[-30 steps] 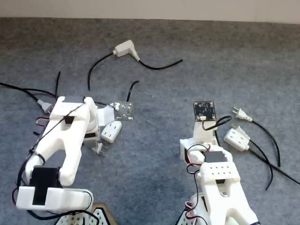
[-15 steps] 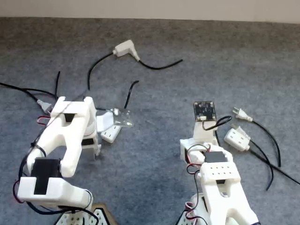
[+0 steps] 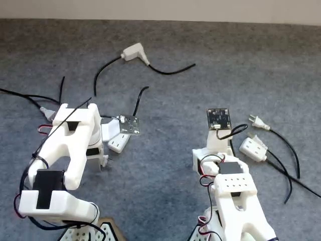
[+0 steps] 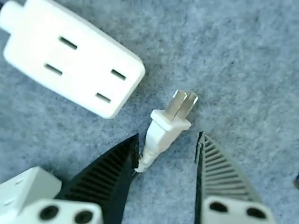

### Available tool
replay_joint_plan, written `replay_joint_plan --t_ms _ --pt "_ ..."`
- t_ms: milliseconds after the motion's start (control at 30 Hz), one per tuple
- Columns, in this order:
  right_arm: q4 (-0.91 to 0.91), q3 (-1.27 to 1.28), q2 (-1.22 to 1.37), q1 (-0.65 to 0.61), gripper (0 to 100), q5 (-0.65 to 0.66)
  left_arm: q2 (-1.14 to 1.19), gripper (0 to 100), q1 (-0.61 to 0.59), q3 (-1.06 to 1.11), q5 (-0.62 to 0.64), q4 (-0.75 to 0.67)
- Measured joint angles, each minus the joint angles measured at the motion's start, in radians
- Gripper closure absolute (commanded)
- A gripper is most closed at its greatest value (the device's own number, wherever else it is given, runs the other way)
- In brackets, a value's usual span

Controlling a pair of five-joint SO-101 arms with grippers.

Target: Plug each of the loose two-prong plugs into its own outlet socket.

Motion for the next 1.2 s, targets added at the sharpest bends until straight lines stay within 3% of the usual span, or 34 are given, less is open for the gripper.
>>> replay_joint_plan --t_ms 200,433,933,1033,1200 --pt "0.0 0.0 0.0 0.0 99.1 0.0 0.0 80 0.014 0.0 0.0 0.003" --pt "0.0 0.0 0.0 0.002 99.1 0.0 0.0 94 0.091 0.0 0.0 0.005" --pt "0.0 0.0 0.0 0.002 99.1 0.0 0.0 94 0.049 0.0 0.0 0.06" --pt "0.0 0.0 0.0 0.002 99.1 0.0 0.0 92 0.049 0.0 0.0 0.064" --pt "0.0 0.0 0.0 0.002 99.1 0.0 0.0 78 0.049 0.0 0.0 0.068"
